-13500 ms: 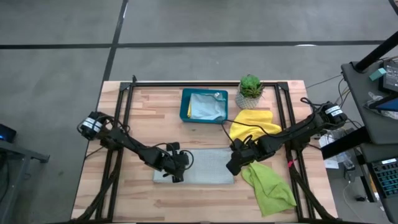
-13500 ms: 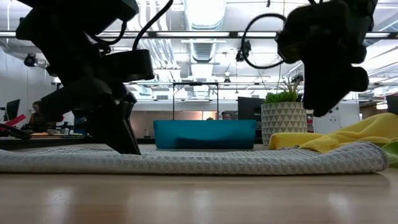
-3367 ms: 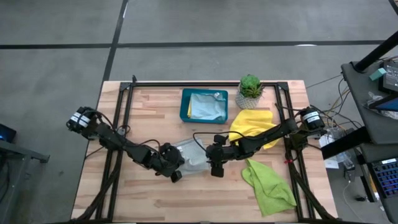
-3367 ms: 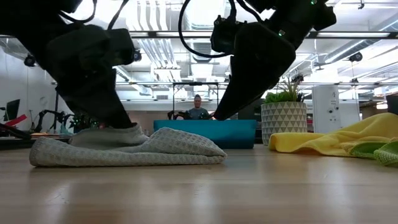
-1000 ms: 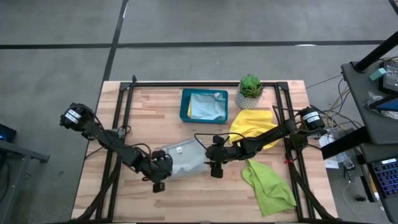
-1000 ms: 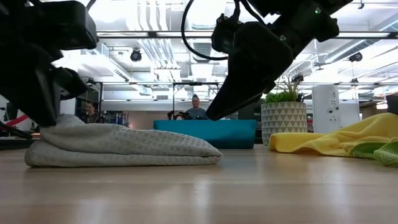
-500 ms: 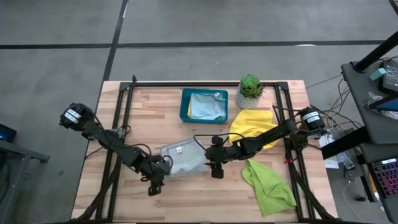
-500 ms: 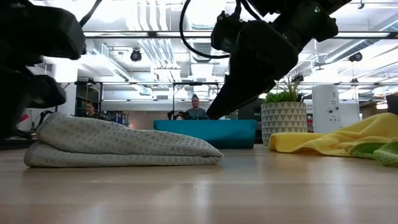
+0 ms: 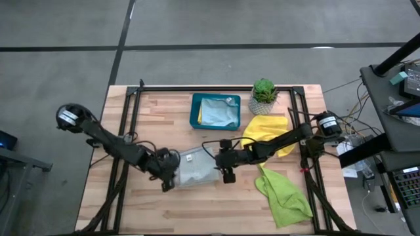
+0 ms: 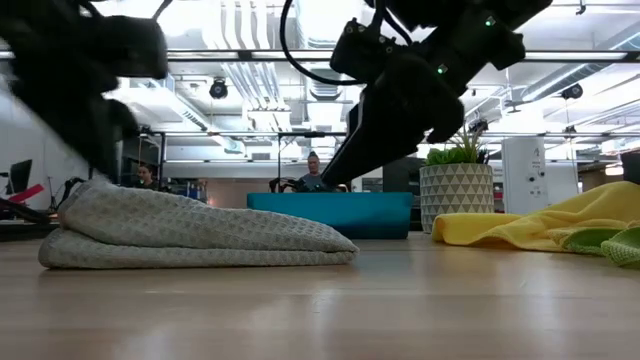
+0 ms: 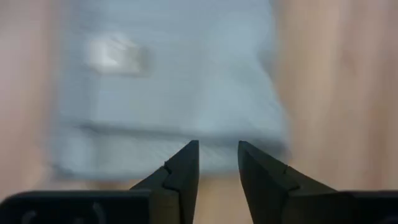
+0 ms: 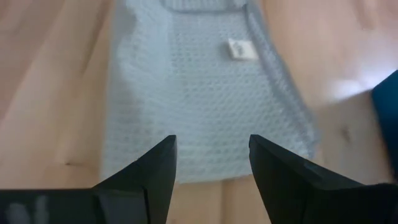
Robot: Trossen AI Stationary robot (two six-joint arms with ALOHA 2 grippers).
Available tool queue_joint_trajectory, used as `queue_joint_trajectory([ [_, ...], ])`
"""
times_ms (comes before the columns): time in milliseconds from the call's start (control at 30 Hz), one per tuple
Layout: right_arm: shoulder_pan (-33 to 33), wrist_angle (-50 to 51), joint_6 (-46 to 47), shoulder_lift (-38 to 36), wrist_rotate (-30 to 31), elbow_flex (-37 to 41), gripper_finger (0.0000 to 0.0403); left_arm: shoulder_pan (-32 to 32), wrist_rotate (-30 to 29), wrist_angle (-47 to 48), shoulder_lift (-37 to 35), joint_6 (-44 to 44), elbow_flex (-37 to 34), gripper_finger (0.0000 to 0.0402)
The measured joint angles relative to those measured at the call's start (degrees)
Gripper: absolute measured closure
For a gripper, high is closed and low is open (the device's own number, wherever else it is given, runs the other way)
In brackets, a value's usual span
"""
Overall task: Fold microfiber towels
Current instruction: Fold the grey microfiber cloth
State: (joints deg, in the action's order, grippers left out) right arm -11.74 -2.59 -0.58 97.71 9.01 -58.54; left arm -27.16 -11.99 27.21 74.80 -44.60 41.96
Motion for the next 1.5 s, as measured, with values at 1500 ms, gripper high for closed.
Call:
queue_joint_trajectory([
  [1500, 6.4, -20.9, -8.3, 0.3, -6.3, 10.0, 0.0211, 15.6, 3.7, -1.1, 9.1, -23.4, -0.1, 0.0235],
])
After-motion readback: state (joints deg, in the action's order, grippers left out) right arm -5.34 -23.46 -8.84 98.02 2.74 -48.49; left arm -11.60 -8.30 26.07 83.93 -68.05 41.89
